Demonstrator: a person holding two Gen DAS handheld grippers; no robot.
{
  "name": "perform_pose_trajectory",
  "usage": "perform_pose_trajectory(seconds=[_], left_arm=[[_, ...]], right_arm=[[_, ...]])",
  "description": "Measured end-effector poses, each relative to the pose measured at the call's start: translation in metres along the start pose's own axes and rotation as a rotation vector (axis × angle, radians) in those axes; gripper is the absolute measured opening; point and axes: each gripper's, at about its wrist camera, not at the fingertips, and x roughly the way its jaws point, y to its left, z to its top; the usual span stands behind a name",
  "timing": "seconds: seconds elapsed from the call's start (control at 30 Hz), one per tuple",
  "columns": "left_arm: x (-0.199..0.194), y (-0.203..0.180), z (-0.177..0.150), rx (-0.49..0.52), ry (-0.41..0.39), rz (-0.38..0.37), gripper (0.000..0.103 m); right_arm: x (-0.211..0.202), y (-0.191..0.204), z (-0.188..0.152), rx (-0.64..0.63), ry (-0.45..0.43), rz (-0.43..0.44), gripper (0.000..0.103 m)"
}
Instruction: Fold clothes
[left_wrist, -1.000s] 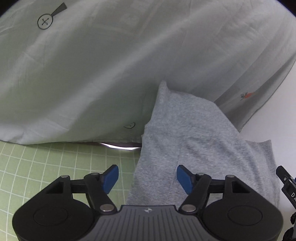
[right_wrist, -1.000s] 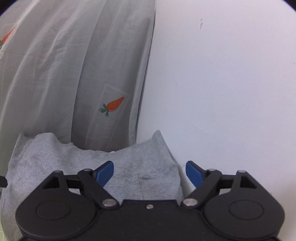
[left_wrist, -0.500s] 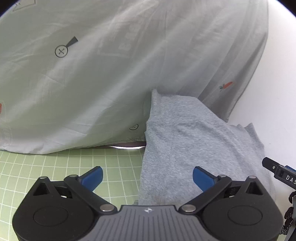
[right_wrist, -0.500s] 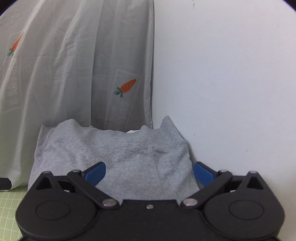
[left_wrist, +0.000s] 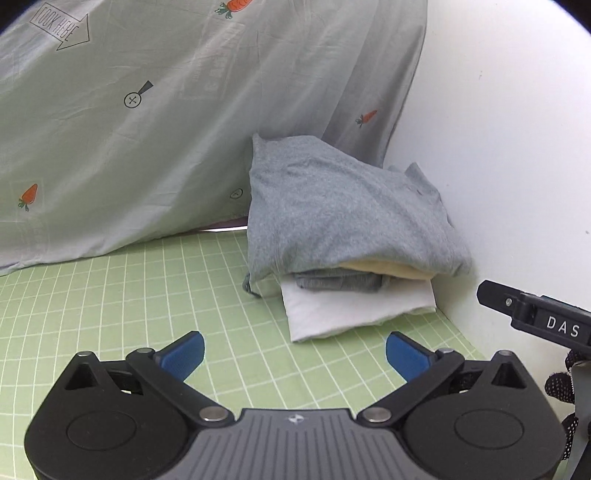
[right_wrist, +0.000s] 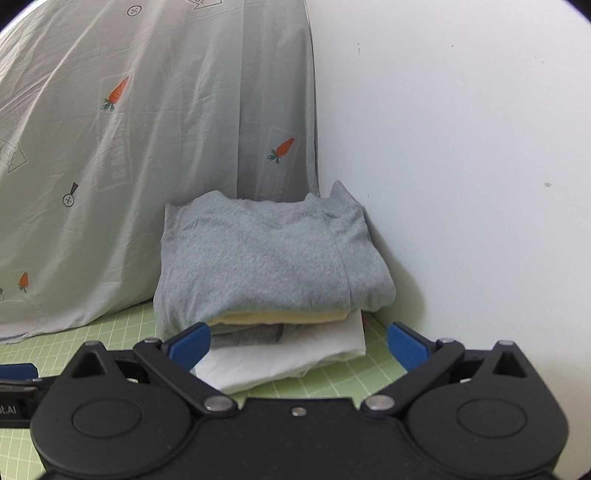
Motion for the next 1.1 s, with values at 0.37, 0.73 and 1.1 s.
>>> perform_pose_trajectory(seconds=[0.37, 0.73, 1.1], left_arm=[[-0.044, 0.002, -0.041, -0.022, 0.013, 0.027, 0.103], [-0.060, -0.013, -0.048, 0.027, -0.002, 0.003, 0.103], [-0.062, -0.021, -0.049, 0.064, 0.000, -0.021, 0.103]], right_arm=[[-0.059, 0.003, -0.049, -0.035, 0.066, -0.002, 0.103], [-0.080, -0.007, -0.064, -0.011, 0.074, -0.023, 0.103], [-0.088, -0.012, -0.063, 0.008, 0.047, -0.041, 0.103]])
